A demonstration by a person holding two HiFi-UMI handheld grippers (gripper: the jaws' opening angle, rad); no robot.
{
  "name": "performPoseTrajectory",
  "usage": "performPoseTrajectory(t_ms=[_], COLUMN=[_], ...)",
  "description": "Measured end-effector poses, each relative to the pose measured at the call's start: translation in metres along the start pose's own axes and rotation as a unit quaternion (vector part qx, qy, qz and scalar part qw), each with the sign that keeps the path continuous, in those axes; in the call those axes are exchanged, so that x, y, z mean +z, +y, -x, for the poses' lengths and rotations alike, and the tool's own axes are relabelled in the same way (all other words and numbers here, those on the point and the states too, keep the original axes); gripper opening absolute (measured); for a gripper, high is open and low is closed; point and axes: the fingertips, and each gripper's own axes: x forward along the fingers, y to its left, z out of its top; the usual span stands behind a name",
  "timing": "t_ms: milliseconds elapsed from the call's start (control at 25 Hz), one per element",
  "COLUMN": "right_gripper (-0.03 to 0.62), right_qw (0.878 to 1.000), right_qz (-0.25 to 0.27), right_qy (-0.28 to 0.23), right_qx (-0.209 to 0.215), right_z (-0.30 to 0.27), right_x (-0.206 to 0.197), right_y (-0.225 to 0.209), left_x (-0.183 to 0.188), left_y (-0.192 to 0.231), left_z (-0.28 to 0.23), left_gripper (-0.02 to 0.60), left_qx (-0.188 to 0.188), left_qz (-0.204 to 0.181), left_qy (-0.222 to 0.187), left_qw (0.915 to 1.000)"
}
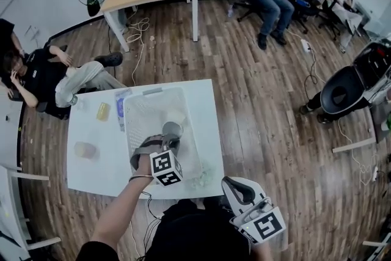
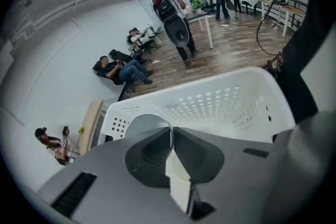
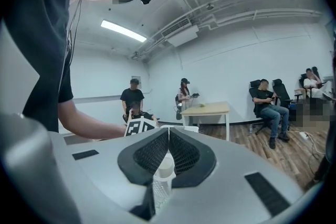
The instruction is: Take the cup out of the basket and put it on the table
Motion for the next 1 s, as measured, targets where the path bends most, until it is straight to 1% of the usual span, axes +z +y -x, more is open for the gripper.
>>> performPoseTrajectory(t_ms=[120, 240, 400, 520, 600, 720, 880, 1000], right_gripper=[0.026, 0.026, 0.026, 0.026, 0.026, 0.026, 0.026, 0.026], right_qw=[1.000, 0.999, 0.997, 0.996, 0.994, 0.991, 0.987, 0.985], right_qz=[0.001, 0.000, 0.002, 0.002, 0.002, 0.006, 0.011, 0.013], right_qy=[-0.004, -0.006, -0.002, -0.001, 0.001, 0.005, 0.011, 0.017], right_qx=[0.020, 0.039, 0.077, 0.091, 0.107, 0.135, 0.162, 0.174], right_z=[-0.006, -0.015, -0.028, -0.031, -0.033, -0.042, -0.056, -0.066], right_x=[0.003, 0.005, 0.002, 0.001, 0.000, -0.002, -0.002, -0.001], right_y=[0.005, 0.015, 0.038, 0.052, 0.060, 0.075, 0.094, 0.104], left_x=[0.006, 0.004, -0.014, -0.029, -0.044, -0.078, -0.126, -0.159], left_y=[0.018, 0.026, 0.025, 0.022, 0.018, 0.012, 0.000, -0.010], left_z=[0.040, 0.079, 0.124, 0.152, 0.170, 0.192, 0.210, 0.215], left_gripper=[0.026, 0.026, 0.026, 0.026, 0.026, 0.026, 0.026, 0.026], left_qx=[0.038, 0.066, 0.096, 0.114, 0.134, 0.159, 0.174, 0.179], left_qz=[0.022, 0.040, 0.069, 0.098, 0.119, 0.152, 0.195, 0.226], left_qy=[-0.015, -0.030, -0.021, -0.013, 0.001, 0.028, 0.066, 0.090], left_qw=[0.9989, 0.9966, 0.9927, 0.9885, 0.9838, 0.9750, 0.9631, 0.9533])
